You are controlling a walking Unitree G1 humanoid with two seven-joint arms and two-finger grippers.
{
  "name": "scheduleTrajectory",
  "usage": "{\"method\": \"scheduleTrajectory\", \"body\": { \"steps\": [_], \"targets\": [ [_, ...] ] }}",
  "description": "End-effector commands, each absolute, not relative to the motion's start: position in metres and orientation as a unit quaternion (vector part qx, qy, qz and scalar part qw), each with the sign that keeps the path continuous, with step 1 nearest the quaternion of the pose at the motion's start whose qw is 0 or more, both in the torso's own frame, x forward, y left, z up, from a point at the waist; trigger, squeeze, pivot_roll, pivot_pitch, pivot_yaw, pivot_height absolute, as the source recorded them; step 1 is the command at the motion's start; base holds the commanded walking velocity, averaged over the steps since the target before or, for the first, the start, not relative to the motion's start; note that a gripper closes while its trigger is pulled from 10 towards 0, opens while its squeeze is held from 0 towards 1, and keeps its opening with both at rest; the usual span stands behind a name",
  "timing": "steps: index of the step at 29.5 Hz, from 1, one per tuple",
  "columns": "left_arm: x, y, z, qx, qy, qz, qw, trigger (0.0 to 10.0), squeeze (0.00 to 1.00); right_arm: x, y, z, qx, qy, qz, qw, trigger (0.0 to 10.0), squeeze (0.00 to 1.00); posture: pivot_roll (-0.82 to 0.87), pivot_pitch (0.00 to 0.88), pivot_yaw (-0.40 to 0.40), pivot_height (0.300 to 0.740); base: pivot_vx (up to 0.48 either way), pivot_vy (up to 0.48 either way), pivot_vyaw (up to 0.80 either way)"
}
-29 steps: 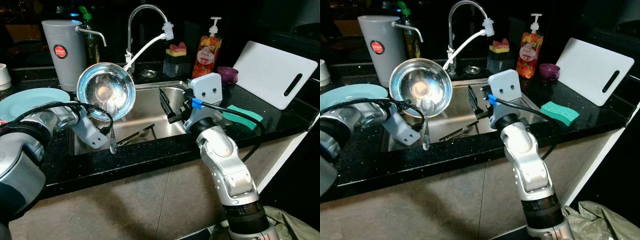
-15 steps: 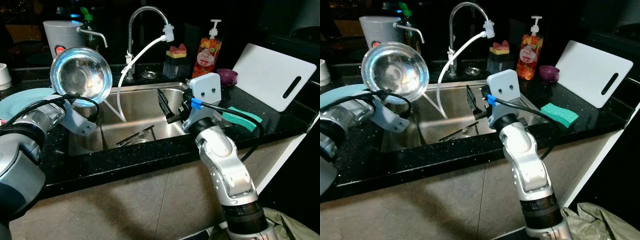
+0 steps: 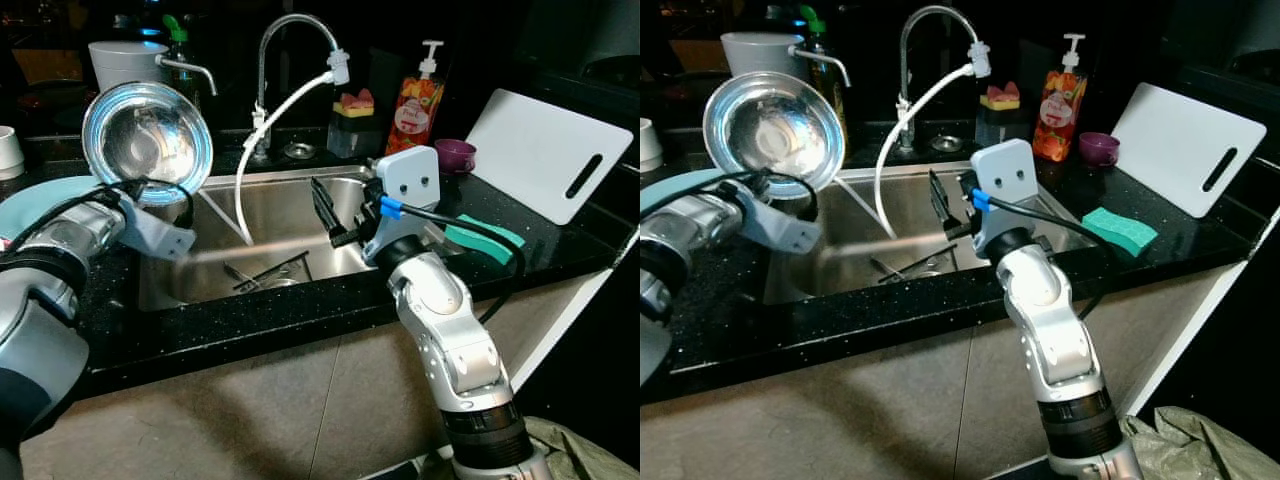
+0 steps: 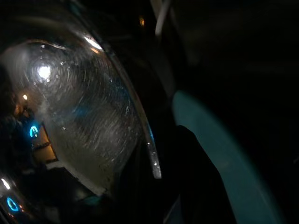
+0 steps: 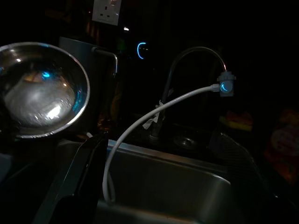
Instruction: Kitchen organization
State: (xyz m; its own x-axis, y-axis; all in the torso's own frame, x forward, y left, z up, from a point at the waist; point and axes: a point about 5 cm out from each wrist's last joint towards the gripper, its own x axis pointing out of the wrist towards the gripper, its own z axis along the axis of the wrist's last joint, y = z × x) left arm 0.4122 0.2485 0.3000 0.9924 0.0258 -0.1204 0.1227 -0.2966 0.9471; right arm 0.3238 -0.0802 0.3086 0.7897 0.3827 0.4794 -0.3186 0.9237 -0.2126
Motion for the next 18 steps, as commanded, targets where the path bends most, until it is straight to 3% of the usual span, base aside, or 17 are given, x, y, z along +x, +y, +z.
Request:
{"method": "scheduleTrajectory", "body": {
  "steps": [1, 2, 3, 5, 6, 9, 10, 11, 13, 18],
  "targets": [
    [0.415, 0.232, 0.303, 0.737, 0.030, -0.076, 0.671, 10.0, 0.00, 0.323, -0.080, 0.310, -0.057, -0.270, 0.187, 0.943, 10.0, 0.00, 0.10, 0.078, -0.054, 0.740, 0.000, 0.000, 0.00],
    [0.415, 0.232, 0.303, 0.737, 0.030, -0.076, 0.671, 10.0, 0.00, 0.323, -0.080, 0.310, -0.057, -0.270, 0.187, 0.943, 10.0, 0.00, 0.10, 0.078, -0.054, 0.740, 0.000, 0.000, 0.00],
    [0.415, 0.211, 0.311, 0.646, 0.006, -0.147, 0.749, 10.0, 0.00, 0.322, -0.081, 0.312, -0.056, -0.272, 0.186, 0.942, 10.0, 0.00, 0.09, 0.081, -0.052, 0.740, 0.000, 0.000, 0.00],
    [0.415, 0.211, 0.311, 0.646, 0.006, -0.147, 0.749, 10.0, 0.00, 0.322, -0.081, 0.312, -0.056, -0.272, 0.186, 0.942, 10.0, 0.00, 0.09, 0.081, -0.052, 0.740, 0.000, 0.000, 0.00],
    [0.414, 0.203, 0.315, 0.605, -0.002, -0.185, 0.775, 10.0, 0.00, 0.322, -0.081, 0.312, -0.056, -0.274, 0.184, 0.942, 10.0, 0.00, 0.09, 0.081, -0.052, 0.740, 0.000, 0.000, 0.00],
    [0.413, 0.196, 0.319, 0.568, -0.010, -0.221, 0.792, 10.0, 0.00, 0.322, -0.082, 0.313, -0.055, -0.274, 0.183, 0.942, 10.0, 0.00, 0.09, 0.081, -0.052, 0.740, 0.000, 0.000, 0.00],
    [0.411, 0.189, 0.324, 0.521, -0.016, -0.259, 0.813, 10.0, 0.00, 0.322, -0.083, 0.314, -0.054, -0.276, 0.182, 0.942, 10.0, 0.00, 0.10, 0.084, -0.059, 0.740, 0.000, 0.000, 0.00],
    [0.411, 0.189, 0.324, 0.521, -0.016, -0.259, 0.813, 10.0, 0.00, 0.322, -0.083, 0.314, -0.054, -0.276, 0.182, 0.942, 10.0, 0.00, 0.10, 0.084, -0.059, 0.740, 0.000, 0.000, 0.00],
    [0.409, 0.179, 0.331, 0.446, -0.021, -0.308, 0.840, 10.0, 0.00, 0.323, -0.084, 0.316, -0.049, -0.278, 0.182, 0.942, 10.0, 0.00, 0.10, 0.084, -0.059, 0.740, 0.000, 0.000, 0.00],
    [0.411, 0.165, 0.322, 0.363, 0.002, -0.358, 0.860, 10.0, 0.00, 0.324, -0.082, 0.317, -0.047, -0.279, 0.185, 0.941, 10.0, 0.00, 0.10, 0.085, -0.052, 0.740, 0.000, 0.000, 0.00]
  ]
}}
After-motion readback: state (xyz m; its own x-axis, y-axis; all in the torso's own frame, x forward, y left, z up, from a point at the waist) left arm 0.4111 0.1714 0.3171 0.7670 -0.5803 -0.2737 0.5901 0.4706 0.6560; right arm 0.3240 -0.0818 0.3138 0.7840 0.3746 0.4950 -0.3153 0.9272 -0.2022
